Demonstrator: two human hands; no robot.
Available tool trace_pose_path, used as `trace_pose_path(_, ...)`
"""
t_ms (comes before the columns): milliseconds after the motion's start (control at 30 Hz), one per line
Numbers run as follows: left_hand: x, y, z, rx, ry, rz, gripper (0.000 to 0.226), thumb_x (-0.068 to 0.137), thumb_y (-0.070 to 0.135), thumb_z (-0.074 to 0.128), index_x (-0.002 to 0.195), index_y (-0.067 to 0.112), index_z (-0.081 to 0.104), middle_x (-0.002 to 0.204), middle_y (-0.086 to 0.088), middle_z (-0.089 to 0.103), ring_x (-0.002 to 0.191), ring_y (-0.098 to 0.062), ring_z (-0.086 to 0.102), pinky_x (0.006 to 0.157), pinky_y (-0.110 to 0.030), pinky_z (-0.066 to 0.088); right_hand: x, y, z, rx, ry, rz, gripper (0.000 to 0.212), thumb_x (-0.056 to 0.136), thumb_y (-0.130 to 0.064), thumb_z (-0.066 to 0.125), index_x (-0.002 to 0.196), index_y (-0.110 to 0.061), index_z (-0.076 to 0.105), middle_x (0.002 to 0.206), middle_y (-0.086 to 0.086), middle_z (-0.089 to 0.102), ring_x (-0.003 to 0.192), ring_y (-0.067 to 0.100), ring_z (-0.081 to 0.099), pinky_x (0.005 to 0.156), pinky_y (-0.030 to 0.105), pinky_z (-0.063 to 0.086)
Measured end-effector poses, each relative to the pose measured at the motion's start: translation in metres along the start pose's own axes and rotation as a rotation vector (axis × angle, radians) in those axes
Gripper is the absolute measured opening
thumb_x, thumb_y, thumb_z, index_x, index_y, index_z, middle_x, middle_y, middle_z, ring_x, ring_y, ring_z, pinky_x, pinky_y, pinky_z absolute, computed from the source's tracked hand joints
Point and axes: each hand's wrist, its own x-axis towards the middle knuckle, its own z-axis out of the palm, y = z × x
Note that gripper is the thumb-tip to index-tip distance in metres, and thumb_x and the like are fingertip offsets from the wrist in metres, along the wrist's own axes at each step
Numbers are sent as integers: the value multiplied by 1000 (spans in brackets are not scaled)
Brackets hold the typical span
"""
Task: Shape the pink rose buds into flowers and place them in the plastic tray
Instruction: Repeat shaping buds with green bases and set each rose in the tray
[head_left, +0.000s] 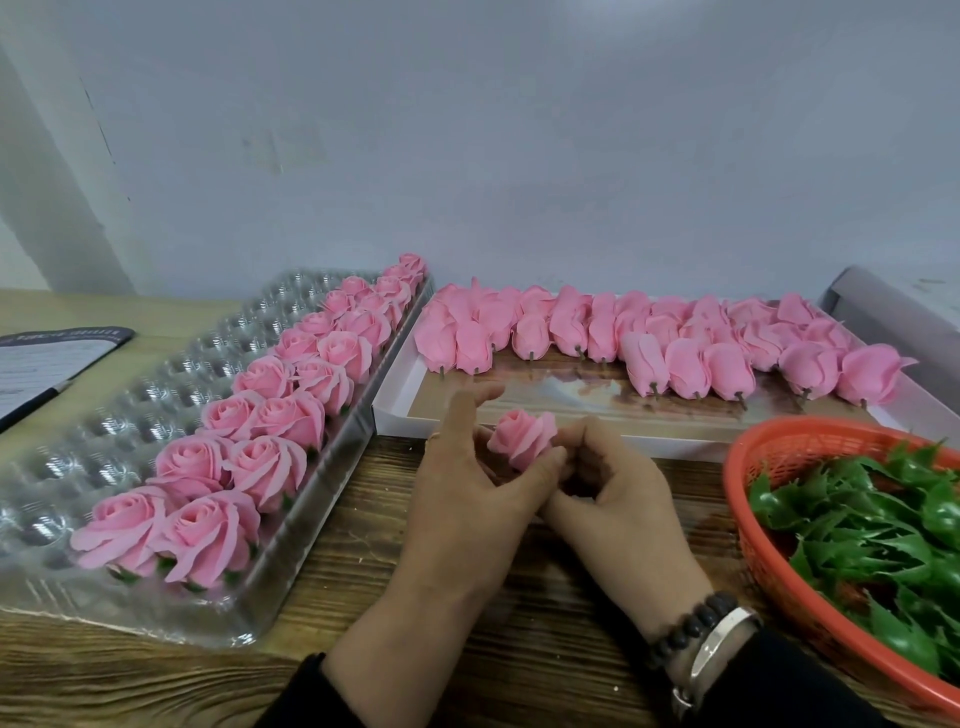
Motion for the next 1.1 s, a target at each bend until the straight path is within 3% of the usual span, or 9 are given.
trace_pose_path(233,0,4,-11,149,-81,87,34,74,16,71,102,31,60,84,-4,57,71,-12,51,71,-26,45,-1,-4,-1,-50,-105,14,25,73,6,65,82,-18,64,82,25,63,68,17,55,62,27,46)
trace_pose_path(433,4,9,-14,173,-172,137,11,77,8,68,82,16,62,78,-8,65,83,-25,61,78,-45,50,-1,-3,-3,-50,-123,1,29,74,5,65,84,-22,64,82,26,63,67,18,56,63,27,46)
trace_pose_path(567,13,19,-19,223,-211,178,12,77,10,69,77,17,60,72,1,61,69,-13,59,68,-33,52,-3,-5,-3,36,-89,9,30,72,-3,69,96,-20,64,88,11,69,82,29,63,77,37,52)
trace_pose_path(667,36,39,-29,263,-188,208,13,76,14,72,79,18,61,76,-2,66,70,-17,64,68,-33,54,-2,-5,-2,31,-54,44,40,71,-13,73,106,-24,58,95,2,66,80,14,62,75,25,52)
trace_pose_path(733,63,54,-38,280,-125,242,13,76,13,73,83,11,62,80,-14,68,79,-31,66,76,-45,54,-2,-5,-1,36,-40,58,35,76,-10,71,104,-25,57,96,1,64,73,7,59,69,16,49)
trace_pose_path(800,98,66,-49,329,-47,259,14,76,10,72,85,6,63,82,-18,68,78,-32,66,76,-42,54,-3,-4,0,8,-51,67,30,78,-9,70,101,-25,59,95,1,63,68,3,56,65,12,47)
trace_pose_path(967,182,69,-81,447,47,177,12,78,6,70,85,8,60,62,-4,63,41,0,56,44,-10,43,-2,6,0,-22,-17,84,30,75,-7,74,93,-28,64,79,0,63,60,2,54,62,13,45)
trace_pose_path(1033,207,61,-92,425,113,139,12,80,5,68,79,9,57,44,5,58,33,3,51,34,-8,35,-2,9,1,-23,1,109,31,71,-7,76,89,-30,66,70,4,63,56,9,55,59,15,46)
trace_pose_path(1100,229,53,-98,420,173,116,11,80,7,68,83,7,58,49,1,58,31,3,48,30,-9,32,-2,11,2,-37,28,125,33,68,-5,78,84,-31,68,64,7,63,52,13,55,56,16,45)
